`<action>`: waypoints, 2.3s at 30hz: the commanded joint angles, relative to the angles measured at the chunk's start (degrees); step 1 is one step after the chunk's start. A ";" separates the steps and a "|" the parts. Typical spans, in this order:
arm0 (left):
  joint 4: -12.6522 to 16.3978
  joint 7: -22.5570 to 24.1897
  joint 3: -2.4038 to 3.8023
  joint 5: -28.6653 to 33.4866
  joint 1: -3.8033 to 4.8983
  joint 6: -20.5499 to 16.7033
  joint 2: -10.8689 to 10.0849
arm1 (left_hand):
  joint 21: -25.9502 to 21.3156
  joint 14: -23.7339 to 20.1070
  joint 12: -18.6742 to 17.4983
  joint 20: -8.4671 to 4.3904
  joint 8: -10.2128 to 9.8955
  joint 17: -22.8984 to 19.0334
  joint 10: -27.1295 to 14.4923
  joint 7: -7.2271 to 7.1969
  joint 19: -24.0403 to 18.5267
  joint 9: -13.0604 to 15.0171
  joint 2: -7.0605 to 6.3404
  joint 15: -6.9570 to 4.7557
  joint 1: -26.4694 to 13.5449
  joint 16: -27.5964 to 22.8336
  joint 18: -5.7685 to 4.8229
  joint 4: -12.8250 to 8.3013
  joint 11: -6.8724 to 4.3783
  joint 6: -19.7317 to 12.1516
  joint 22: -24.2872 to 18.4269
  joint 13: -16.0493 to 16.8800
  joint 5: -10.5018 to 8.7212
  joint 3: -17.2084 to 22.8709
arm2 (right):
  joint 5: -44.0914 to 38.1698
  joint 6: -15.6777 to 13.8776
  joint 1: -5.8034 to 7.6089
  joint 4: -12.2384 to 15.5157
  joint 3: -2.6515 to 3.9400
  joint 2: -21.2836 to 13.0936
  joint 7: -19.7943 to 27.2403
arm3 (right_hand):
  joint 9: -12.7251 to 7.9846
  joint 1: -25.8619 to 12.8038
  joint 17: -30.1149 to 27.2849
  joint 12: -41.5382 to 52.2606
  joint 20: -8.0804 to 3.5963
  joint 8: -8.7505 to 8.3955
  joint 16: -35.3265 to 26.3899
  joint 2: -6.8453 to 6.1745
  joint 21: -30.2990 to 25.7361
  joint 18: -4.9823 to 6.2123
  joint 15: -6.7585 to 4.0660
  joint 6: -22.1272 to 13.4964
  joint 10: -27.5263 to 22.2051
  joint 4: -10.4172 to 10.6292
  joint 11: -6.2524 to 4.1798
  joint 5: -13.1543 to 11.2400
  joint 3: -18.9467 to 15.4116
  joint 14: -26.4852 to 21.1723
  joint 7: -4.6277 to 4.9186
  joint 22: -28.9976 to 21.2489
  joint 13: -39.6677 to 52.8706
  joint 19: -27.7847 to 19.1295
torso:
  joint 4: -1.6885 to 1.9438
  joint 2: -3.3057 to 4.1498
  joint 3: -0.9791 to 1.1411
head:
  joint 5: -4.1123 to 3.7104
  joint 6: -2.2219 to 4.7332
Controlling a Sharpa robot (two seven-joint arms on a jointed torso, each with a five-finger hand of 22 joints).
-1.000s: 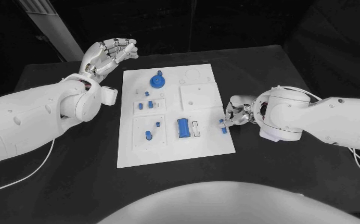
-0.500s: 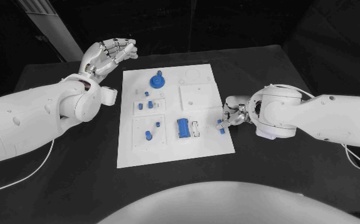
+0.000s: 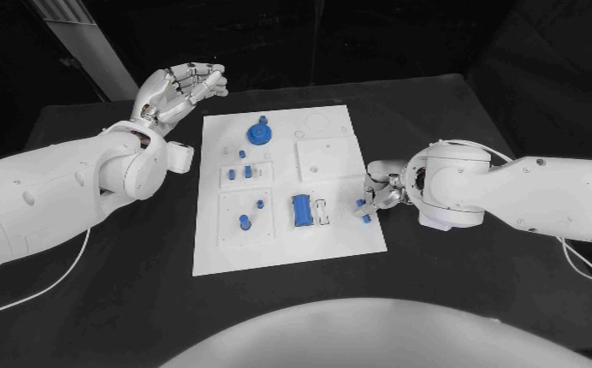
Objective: Assemble the parts on the task board
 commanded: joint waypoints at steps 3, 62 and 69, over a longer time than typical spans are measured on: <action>0.12 7.10 0.04 0.14 0.07 0.61 -0.11 | -0.33 -0.32 0.25 -0.04 0.39 -0.05 -0.38 5.71 0.14 -0.08 0.56 0.12 0.20 0.25 -1.12 -0.09 0.13 -0.28 -0.08 -0.07 0.22 -0.33 | 0.20 0.01 -0.63 -0.22 -0.56 0.01 -1.43 | -16.00 2.37 15.07 -0.04 0.51 -5.75 0.14 0.98 0.18 -0.43 0.67 0.26 6.07 -1.91 -0.06 2.54 2.54 6.06 0.27 15.09 14.89 6.04 | 0.06 -0.01 0.01 | 0.35 0.00; -0.15 6.79 0.04 0.14 -0.06 0.79 0.22 | -0.34 -0.33 0.37 -0.04 0.48 -0.15 -0.34 5.71 0.13 -0.08 0.60 0.12 0.22 0.35 -1.12 -0.09 0.12 -0.30 -0.10 -0.06 0.29 -0.39 | 40.89 -8.72 -0.63 0.03 -0.55 -0.12 13.53 | -22.04 -1.43 15.07 -0.04 1.22 -13.03 0.14 -1.71 0.18 -0.43 1.32 6.42 6.07 -6.28 0.44 5.73 9.60 6.06 0.71 15.09 14.89 6.04 | 0.07 0.01 -0.03 | 0.81 0.00; -0.18 6.78 0.04 0.14 -0.07 0.86 0.24 | -0.34 -0.33 0.37 -0.04 0.48 -0.15 -0.34 5.71 0.13 -0.08 0.60 0.12 0.22 0.35 -1.12 -0.09 0.12 -0.30 -0.10 -0.06 0.29 -0.39 | 41.26 -8.90 -0.63 -1.04 -0.55 0.75 11.81 | -22.21 -1.92 15.07 -0.04 1.20 -13.26 0.14 -1.64 0.18 -0.43 1.28 6.66 6.07 -6.11 0.37 5.31 9.61 6.06 0.63 15.09 14.89 6.04 | 0.04 -0.02 -0.02 | 0.89 0.00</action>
